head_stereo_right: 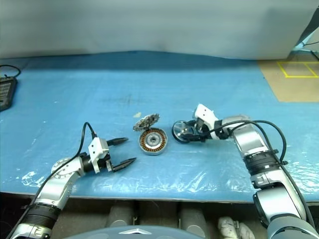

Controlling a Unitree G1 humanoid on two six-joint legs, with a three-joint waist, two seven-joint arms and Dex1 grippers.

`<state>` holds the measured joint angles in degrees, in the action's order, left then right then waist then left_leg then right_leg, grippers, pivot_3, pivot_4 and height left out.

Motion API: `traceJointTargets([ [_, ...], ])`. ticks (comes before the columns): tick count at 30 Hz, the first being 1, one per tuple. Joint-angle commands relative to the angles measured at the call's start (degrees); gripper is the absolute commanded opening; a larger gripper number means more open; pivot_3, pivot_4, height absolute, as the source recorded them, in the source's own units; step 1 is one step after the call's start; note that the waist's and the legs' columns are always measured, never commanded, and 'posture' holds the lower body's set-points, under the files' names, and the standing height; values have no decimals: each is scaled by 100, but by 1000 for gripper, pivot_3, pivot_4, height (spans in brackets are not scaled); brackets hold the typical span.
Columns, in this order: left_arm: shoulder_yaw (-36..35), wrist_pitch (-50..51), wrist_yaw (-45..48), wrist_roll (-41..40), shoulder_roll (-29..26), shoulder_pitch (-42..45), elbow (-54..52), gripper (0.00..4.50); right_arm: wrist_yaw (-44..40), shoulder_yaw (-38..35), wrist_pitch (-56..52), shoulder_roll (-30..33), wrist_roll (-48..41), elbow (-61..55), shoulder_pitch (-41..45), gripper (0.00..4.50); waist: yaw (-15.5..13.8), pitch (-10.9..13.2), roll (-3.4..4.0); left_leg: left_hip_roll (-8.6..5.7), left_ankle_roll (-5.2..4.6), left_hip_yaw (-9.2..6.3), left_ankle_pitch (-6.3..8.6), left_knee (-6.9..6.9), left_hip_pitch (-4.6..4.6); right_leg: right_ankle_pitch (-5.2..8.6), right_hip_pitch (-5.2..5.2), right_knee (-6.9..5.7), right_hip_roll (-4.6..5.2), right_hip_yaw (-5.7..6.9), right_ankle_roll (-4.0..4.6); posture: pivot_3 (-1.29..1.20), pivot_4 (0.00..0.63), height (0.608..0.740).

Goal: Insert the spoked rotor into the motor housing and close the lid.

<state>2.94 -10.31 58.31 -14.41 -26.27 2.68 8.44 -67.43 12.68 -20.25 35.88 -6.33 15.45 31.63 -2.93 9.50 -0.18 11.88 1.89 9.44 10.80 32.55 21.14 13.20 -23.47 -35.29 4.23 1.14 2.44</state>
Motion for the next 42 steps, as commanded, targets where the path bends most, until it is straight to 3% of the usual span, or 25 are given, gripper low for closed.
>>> traceJointTargets([
  [1,-2,-125,9,-20,-25,22,-57,4500,-19,55,7,68,64,-113,-69,3295,-1,0,0,0,0,0,0,0,0,0,0,0,0,0,0,0,150,740],
  [11,-10,-154,-21,5,-20,-7,-53,4500,157,223,280,56,416,201,-18,3295,2,0,-1,0,0,0,0,0,-9,0,9,0,0,0,0,0,150,740],
  [14,-6,-166,-28,9,-20,-32,-53,4500,150,213,361,61,427,250,13,2736,2,0,-1,0,0,0,0,1,-17,0,18,0,2,-1,0,0,150,740],
  [18,-3,-173,-38,15,-11,-40,-52,4500,141,216,419,70,440,295,38,1557,2,-5,-8,0,0,0,0,2,-19,0,19,0,2,-2,0,0,150,740],
  [20,-4,-181,-41,18,-6,-39,-47,4500,109,221,460,83,447,309,37,1262,13,-14,-23,1,0,0,0,0,-22,0,21,0,1,-2,0,0,150,740],
  [29,-4,-169,-20,-9,-7,-26,-46,4500,-109,7,643,112,241,467,58,1255,9,-15,-25,1,0,0,1,0,-22,0,22,1,1,-2,0,0,150,740],
  [42,53,-20,268,-174,-13,50,-65,4500,-949,-751,342,187,-848,350,275,1255,2,-13,-21,0,-1,1,0,-18,2,0,3,23,0,3,0,0,150,740],
])
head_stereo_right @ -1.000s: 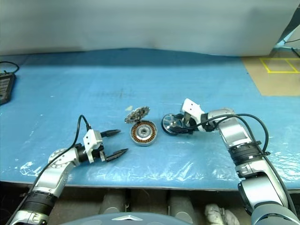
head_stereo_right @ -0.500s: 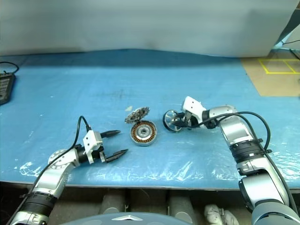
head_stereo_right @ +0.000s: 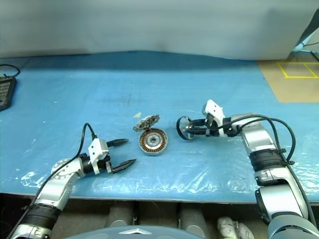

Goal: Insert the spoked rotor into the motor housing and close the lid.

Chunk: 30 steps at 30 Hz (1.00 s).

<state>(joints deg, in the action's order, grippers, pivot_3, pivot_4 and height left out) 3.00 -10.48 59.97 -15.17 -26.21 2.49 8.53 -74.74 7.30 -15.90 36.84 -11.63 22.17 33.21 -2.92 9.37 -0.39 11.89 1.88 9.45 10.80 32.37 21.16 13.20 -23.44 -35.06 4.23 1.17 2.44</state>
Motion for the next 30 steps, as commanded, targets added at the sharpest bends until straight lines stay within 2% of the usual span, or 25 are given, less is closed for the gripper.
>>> traceJointTargets([
  [1,58,-11,129,-99,-18,82,-63,4500,-291,-213,-183,92,-398,-450,87,1255,2,0,0,0,0,0,0,-1,0,0,0,1,0,0,0,0,150,740],
  [12,174,-206,234,-33,32,148,-9,4500,-473,62,-1112,-134,-1084,-1753,-101,1255,-12,1,2,1,0,0,0,-2,-2,0,0,1,0,1,0,0,150,740],
  [30,183,-624,-40,95,275,190,211,4500,-439,576,-998,-709,-882,-1400,354,1255,-17,1,2,1,1,0,0,-5,-1,0,0,4,0,1,0,0,150,740],
])
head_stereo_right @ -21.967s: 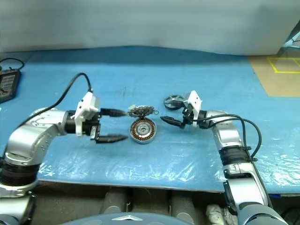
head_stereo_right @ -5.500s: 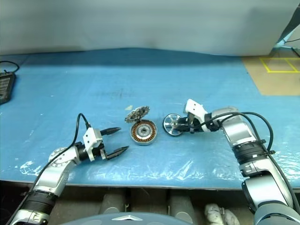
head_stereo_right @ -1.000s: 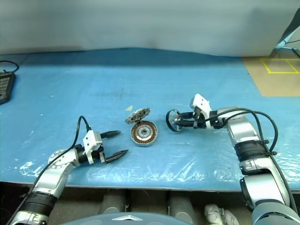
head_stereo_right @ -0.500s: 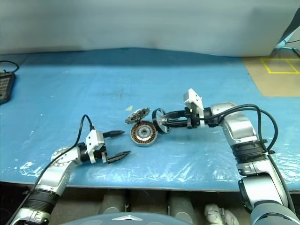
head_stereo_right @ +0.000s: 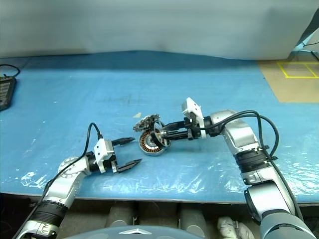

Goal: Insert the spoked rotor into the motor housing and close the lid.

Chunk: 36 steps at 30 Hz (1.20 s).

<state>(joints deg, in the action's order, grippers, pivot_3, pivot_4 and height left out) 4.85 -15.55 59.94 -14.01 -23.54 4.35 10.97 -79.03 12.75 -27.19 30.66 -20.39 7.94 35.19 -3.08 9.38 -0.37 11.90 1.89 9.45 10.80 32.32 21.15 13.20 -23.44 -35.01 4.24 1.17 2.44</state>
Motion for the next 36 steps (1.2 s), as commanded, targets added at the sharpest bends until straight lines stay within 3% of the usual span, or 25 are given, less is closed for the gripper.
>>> traceJointTargets([
  [1,-2,-119,-44,-22,8,3,-30,4500,-3,43,148,-121,14,59,176,1255,0,0,0,0,0,0,0,0,0,0,0,0,0,0,0,0,150,740],
  [10,6,-121,-111,-3,8,-31,-49,4500,6,205,424,-399,262,548,353,1255,1,0,0,0,0,0,0,0,0,0,0,0,0,0,0,0,150,740],
  [30,-3,-96,-144,11,-36,-51,-49,4500,12,332,795,-365,730,806,425,1255,3,0,0,0,0,0,0,2,-1,0,0,-3,0,0,0,0,150,740],
  [36,-2,-93,-148,18,-44,-63,-56,4500,84,299,876,-394,778,823,433,3261,3,0,0,0,0,0,0,3,0,0,0,-4,0,0,0,0,150,740],
])
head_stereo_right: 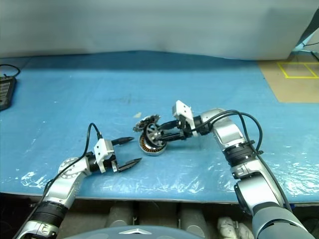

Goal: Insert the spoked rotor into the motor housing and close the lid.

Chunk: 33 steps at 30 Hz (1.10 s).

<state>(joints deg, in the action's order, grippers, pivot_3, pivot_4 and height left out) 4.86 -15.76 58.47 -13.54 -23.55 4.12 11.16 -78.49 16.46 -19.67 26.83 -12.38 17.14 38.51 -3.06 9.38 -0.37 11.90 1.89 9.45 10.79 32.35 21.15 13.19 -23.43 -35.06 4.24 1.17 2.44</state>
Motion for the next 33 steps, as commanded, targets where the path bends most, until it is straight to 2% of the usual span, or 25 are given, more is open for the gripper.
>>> traceJointTargets([
  [1,-3,-69,0,-28,-49,-42,-75,4500,27,-73,126,-11,-27,-117,94,3607,1,0,0,0,0,0,0,0,0,0,0,0,0,0,0,0,150,740],
  [3,-5,-67,1,-25,-55,-41,-76,4500,19,-77,126,-11,-41,-151,84,4339,1,0,0,0,0,0,0,0,0,0,0,0,0,0,0,0,150,740],
  [4,-6,-64,1,-26,-56,-41,-77,4500,18,-80,126,-12,-47,-159,82,4466,2,0,0,0,0,0,0,0,0,0,0,0,0,0,0,0,150,740],
  [16,-28,-71,-3,-24,-72,-12,-46,4500,34,-95,-306,-200,-340,-327,-46,4466,2,0,0,1,0,0,0,0,-1,0,0,-1,0,0,0,0,150,740],
  [18,-36,-78,-12,-18,-75,-2,-31,4500,66,-38,-286,-267,-286,-277,-89,4090,1,0,0,0,0,0,0,1,-1,0,0,-1,0,0,0,0,150,740],
  [20,-43,-81,-18,-15,-84,-3,-32,4500,91,-3,-276,-332,-260,-281,-118,3531,1,0,0,0,0,0,0,1,-1,0,0,-1,0,0,0,0,150,740],
  [29,-63,-100,-46,0,-118,-4,-20,4500,280,82,-53,-583,-87,-118,-37,301,5,0,0,0,0,0,0,1,-1,0,0,-2,0,0,0,0,150,740],
  [30,-64,-101,-49,0,-123,-7,-21,4500,296,100,-17,-596,-55,-85,-28,45,5,0,0,0,1,0,0,1,-1,0,0,-2,0,0,0,0,150,740],
  [33,-63,-112,-70,7,-130,-20,-23,4500,388,210,127,-642,144,91,-17,45,6,0,0,0,1,0,0,0,-1,0,0,-2,0,0,0,0,150,740],
])
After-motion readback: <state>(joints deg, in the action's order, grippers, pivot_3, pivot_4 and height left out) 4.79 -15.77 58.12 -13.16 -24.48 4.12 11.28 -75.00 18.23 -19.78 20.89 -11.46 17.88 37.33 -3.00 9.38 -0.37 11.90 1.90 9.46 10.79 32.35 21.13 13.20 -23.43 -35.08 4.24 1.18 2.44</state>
